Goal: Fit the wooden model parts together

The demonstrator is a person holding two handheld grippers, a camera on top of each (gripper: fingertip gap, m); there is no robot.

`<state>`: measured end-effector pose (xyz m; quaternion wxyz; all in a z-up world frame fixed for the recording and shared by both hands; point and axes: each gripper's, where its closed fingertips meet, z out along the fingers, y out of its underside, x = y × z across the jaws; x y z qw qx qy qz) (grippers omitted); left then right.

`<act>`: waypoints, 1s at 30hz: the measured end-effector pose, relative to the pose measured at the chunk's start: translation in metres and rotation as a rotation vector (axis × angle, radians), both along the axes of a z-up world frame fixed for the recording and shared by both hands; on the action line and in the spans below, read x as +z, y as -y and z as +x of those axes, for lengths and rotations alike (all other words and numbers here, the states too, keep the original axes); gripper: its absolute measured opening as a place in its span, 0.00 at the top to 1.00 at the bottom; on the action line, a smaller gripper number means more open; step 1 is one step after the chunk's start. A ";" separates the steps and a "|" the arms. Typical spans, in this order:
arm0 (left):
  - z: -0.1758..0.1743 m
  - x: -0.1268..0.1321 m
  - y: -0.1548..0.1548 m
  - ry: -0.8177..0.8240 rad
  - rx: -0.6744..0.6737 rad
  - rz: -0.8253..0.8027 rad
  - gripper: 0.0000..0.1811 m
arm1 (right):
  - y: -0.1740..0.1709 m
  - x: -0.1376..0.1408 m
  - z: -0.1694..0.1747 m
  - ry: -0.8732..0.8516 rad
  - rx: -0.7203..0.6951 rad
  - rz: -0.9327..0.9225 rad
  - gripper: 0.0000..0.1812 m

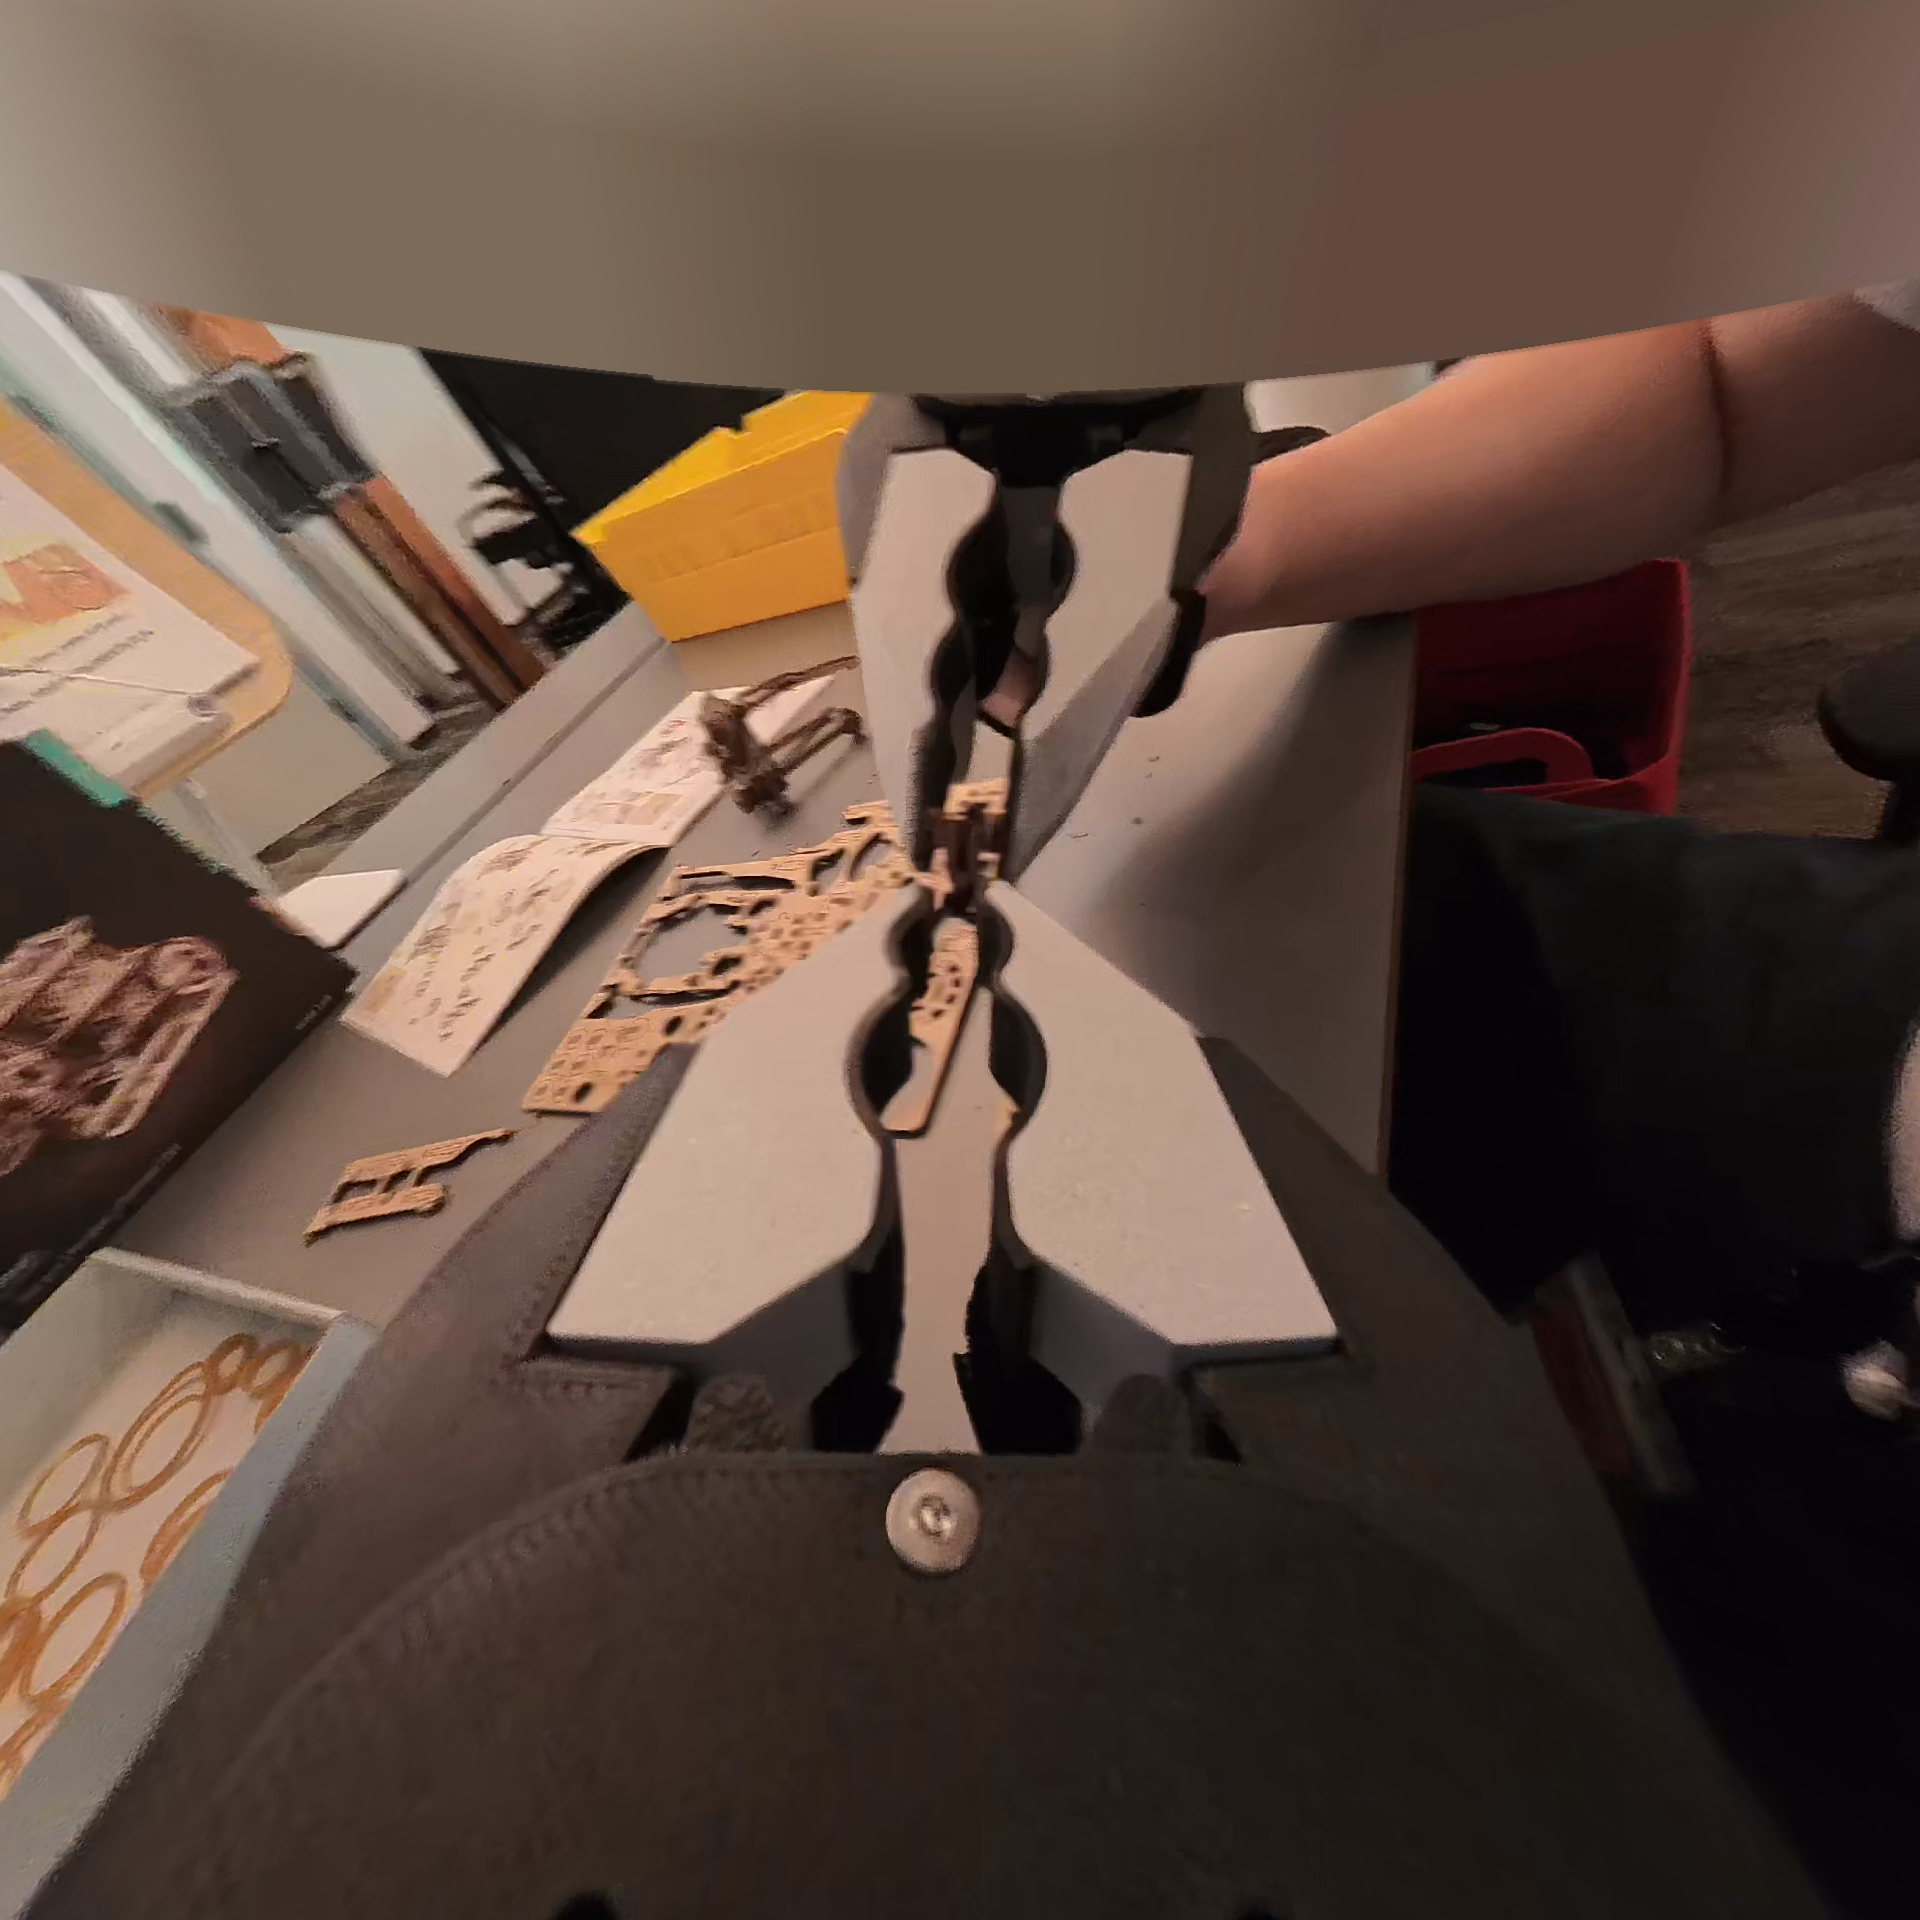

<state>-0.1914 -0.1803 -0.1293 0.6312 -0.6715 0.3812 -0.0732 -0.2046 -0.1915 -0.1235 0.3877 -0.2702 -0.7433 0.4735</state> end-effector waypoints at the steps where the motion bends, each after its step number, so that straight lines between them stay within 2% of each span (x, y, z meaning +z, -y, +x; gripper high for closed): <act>1: 0.001 -0.003 0.000 -0.003 -0.008 -0.019 0.99 | -0.001 -0.003 -0.001 0.013 -0.004 0.004 0.94; 11: -0.002 -0.007 -0.005 -0.016 0.015 -0.038 0.96 | -0.005 -0.007 -0.001 0.059 0.023 -0.077 0.94; 18: 0.000 -0.009 -0.001 -0.031 0.010 -0.047 0.93 | -0.009 -0.010 -0.002 0.057 0.010 -0.065 0.94; 27: 0.000 -0.011 -0.001 -0.043 0.011 -0.070 0.95 | -0.007 -0.015 -0.003 0.067 0.003 -0.020 0.94; 30: 0.002 -0.009 0.001 -0.019 -0.010 -0.085 0.99 | -0.003 -0.019 -0.002 0.084 0.019 -0.002 0.94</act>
